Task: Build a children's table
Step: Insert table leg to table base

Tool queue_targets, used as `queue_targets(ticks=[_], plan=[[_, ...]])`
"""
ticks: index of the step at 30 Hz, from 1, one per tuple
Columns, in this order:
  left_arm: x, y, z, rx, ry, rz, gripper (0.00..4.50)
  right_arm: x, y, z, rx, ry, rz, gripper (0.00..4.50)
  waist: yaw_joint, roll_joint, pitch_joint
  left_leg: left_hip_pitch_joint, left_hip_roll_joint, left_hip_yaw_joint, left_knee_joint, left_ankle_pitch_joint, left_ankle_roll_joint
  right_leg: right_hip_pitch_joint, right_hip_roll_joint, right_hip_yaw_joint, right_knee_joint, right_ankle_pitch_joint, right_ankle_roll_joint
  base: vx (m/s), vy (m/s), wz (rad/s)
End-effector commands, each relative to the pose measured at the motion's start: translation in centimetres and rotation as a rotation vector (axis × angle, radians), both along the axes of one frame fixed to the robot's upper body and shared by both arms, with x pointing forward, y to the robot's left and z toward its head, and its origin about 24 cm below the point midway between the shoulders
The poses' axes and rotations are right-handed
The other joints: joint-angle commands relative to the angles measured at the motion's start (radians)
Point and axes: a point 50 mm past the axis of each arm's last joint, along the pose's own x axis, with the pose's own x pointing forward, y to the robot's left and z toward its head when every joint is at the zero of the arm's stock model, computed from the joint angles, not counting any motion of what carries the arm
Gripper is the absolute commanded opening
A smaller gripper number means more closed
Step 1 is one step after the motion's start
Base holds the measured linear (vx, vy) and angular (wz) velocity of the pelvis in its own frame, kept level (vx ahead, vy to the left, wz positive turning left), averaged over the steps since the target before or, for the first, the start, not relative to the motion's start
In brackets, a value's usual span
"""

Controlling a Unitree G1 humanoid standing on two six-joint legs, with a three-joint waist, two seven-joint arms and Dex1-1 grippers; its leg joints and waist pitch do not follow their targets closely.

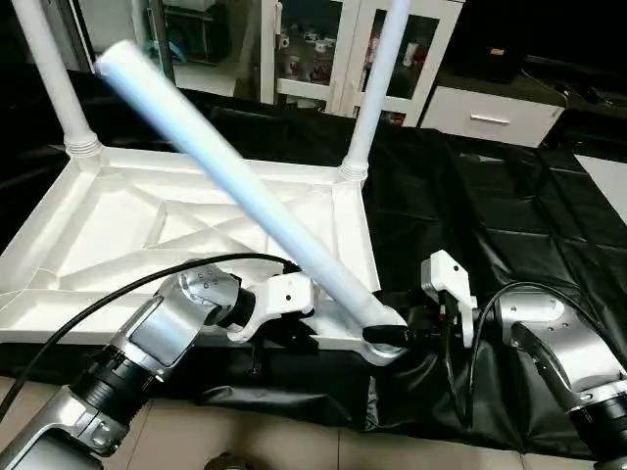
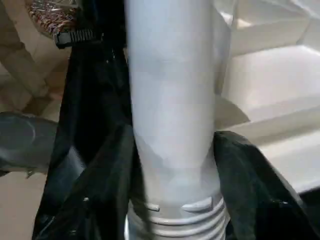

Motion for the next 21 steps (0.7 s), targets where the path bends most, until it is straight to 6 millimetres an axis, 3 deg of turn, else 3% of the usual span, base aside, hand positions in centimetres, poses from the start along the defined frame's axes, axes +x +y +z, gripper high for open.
queue_targets(ticks=[1, 6, 8, 12, 13, 18, 21], plan=[[0.1, -1.0, 0.0, -0.012, -0.042, -0.031, 0.0, -0.1, 0.1, -0.6, 0.022, 0.006, -0.033, 2.09, -0.005, 0.005, -0.065, 0.027, 0.062, -0.026, -0.069, -0.175, 0.014, 0.028, -0.082, 0.043, -0.062, -0.116, -0.226, 0.0, 0.0, 0.0], [1.0, -1.1, 0.2, -0.039, -0.135, 0.023, 0.0, 1.5, 0.1, 0.2, 0.169, -0.038, -0.213, 1.95, -0.01, 0.007, -0.06, 0.027, 0.06, -0.03, -0.076, -0.265, -0.019, 0.023, -0.086, 0.043, -0.078, -0.261, -0.195, 0.0, 0.0, 0.0], [1.2, -1.1, 0.3, -0.05, -0.16, 0.028, 0.0, 1.9, 0.1, 0.5, 0.207, -0.052, -0.257, 1.93, -0.014, 0.005, -0.061, 0.026, 0.061, -0.033, -0.076, -0.268, -0.023, 0.023, -0.088, 0.044, -0.078, -0.272, -0.182, 0.0, 0.0, 0.0], [1.5, -0.9, 0.7, -0.085, -0.217, 0.045, 0.0, 2.6, 0.0, 1.3, 0.291, -0.062, -0.334, 1.91, -0.017, 0.009, -0.062, 0.03, 0.061, -0.03, -0.075, -0.257, -0.017, 0.017, -0.085, 0.044, -0.075, -0.24, -0.186, 0.0, 0.0, 0.0], [1.7, -0.8, 0.9, -0.108, -0.221, 0.063, 0.45, 2.8, -0.1, 1.6, 0.317, -0.067, -0.356, 1.91, -0.016, 0.009, -0.063, 0.03, 0.061, -0.028, -0.074, -0.252, -0.015, 0.017, -0.085, 0.045, -0.075, -0.23, -0.188, 0.0, 0.0, 0.0], [1.8, -0.1, 2.4, -0.245, -0.158, 0.121, 0.82, 3.3, -0.3, 2.3, 0.358, -0.093, -0.395, 1.91, -0.016, 0.012, -0.069, 0.02, 0.057, -0.026, -0.07, -0.182, -0.01, 0.026, -0.081, 0.039, -0.054, -0.102, -0.228, 0.0, 0.0, 0.0], [2.0, 0.3, 3.5, -0.325, -0.143, 0.147, 1.04, 3.3, -0.2, 2.4, 0.362, -0.097, -0.393, 1.91, -0.019, 0.011, -0.068, 0.021, 0.056, -0.024, -0.069, -0.185, -0.001, 0.027, -0.079, 0.04, -0.055, -0.095, -0.232, 0.0, 0.0, 0.0]])
